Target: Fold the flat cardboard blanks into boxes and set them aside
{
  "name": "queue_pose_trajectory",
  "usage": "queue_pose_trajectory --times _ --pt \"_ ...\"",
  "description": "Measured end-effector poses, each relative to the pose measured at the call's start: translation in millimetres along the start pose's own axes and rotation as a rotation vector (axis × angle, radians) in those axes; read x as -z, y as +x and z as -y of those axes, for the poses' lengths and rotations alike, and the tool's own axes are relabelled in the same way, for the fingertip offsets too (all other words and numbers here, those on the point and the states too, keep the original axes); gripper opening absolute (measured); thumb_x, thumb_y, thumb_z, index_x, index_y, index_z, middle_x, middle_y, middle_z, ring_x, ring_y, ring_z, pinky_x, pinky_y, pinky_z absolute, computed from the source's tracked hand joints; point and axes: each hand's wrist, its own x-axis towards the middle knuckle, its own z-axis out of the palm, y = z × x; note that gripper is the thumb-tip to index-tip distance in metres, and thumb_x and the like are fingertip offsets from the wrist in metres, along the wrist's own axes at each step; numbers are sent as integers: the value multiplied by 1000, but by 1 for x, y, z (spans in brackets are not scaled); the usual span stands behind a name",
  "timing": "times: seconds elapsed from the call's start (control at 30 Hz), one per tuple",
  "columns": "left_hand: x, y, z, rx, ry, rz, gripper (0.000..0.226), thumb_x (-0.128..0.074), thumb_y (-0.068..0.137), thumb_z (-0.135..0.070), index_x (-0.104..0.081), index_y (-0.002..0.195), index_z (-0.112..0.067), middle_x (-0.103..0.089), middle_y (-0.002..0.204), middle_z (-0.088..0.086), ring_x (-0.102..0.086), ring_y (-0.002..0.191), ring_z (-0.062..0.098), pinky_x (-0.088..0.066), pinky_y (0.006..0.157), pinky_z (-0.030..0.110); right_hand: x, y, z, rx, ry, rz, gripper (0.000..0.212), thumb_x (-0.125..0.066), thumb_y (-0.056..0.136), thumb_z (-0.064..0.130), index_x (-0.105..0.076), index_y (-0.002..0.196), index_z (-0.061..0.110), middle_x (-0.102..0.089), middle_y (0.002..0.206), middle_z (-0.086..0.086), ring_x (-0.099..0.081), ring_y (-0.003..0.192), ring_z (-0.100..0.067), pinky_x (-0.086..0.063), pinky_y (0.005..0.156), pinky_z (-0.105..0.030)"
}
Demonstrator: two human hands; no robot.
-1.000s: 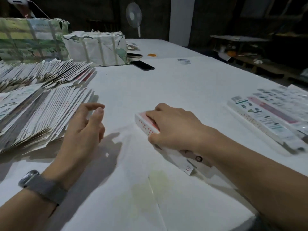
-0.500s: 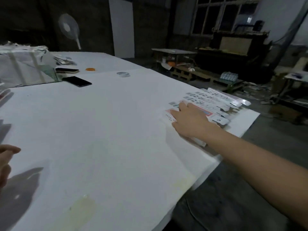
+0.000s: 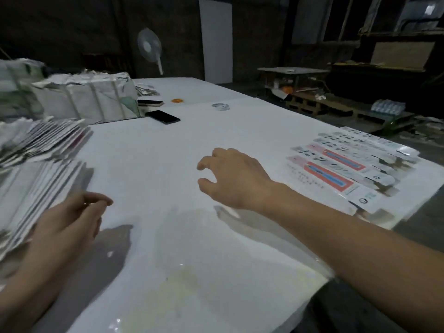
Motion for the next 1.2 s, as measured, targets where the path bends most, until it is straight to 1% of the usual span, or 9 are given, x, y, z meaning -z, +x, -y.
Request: queue_pose_trajectory --times 0.17,0.27,0.33,0.43,0.53,0.7,0.87,1.07,1.2 --pt "15 -15 -47 -259 471 -158 17 -54 84 -34 -70 87 -28 -57 59 -8 -53 63 13 -43 62 32 -27 26 97 212 228 -9 33 -48 94 45 -61 123 35 -40 85 16 -42 91 -10 -33 76 -31" --pt "45 -8 -49 -298 812 -271 18 -64 90 -25 -70 107 -20 -67 96 -1 -56 102 30 -45 89 46 -42 42 147 285 327 -17 28 -51 92 43 -66 115 34 -45 80 15 -48 86 -14 -38 73 -32" --pt "64 -5 -43 -144 1048 -312 36 -63 89 -33 -60 125 -26 -59 130 3 -41 133 33 -26 113 56 -51 49 170 309 368 -16 26 -53 90 41 -67 110 33 -53 84 13 -54 87 -17 -40 72 -33" --pt "88 -1 -36 243 1215 -233 61 -53 90 -43 -34 146 -31 -32 158 8 -12 150 45 -5 115 73 -64 55 186 321 410 -46 22 -53 90 36 -68 105 31 -57 83 10 -57 85 -20 -43 70 -33" --pt "91 0 -33 417 1179 -133 58 -43 94 -43 -27 149 -32 -41 151 9 -32 140 48 -22 111 67 -79 53 184 294 463 -107 18 -55 90 33 -69 98 27 -57 75 11 -56 76 -17 -43 66 -32" --pt "76 -4 -36 119 1242 -194 47 -52 91 -19 -43 136 -31 -61 126 1 -52 119 34 -38 92 49 -92 51 177 282 530 -126 17 -54 88 33 -69 84 26 -64 73 11 -57 71 -14 -47 63 -33" --pt "75 -7 -41 -78 1202 -281 43 -48 92 -10 -49 132 -27 -69 101 4 -58 93 34 -32 70 38 -93 50 180 280 555 -139 20 -50 84 35 -68 83 26 -64 70 10 -57 70 -17 -47 63 -33" --pt "64 -14 -66 -435 748 -411 43 -48 87 -3 -59 126 -17 -70 106 8 -62 81 33 -48 64 43 -88 50 178 204 781 -182 10 -55 85 27 -64 90 26 -62 67 8 -59 70 -21 -51 69 -40" --pt "46 -13 -65 -264 275 -332 39 -55 88 -3 -53 115 -30 -59 103 -7 -59 71 12 -46 60 18 -71 54 176 -19 1136 -193 14 -56 96 27 -45 95 35 -60 87 7 -63 81 -13 -50 62 -17"
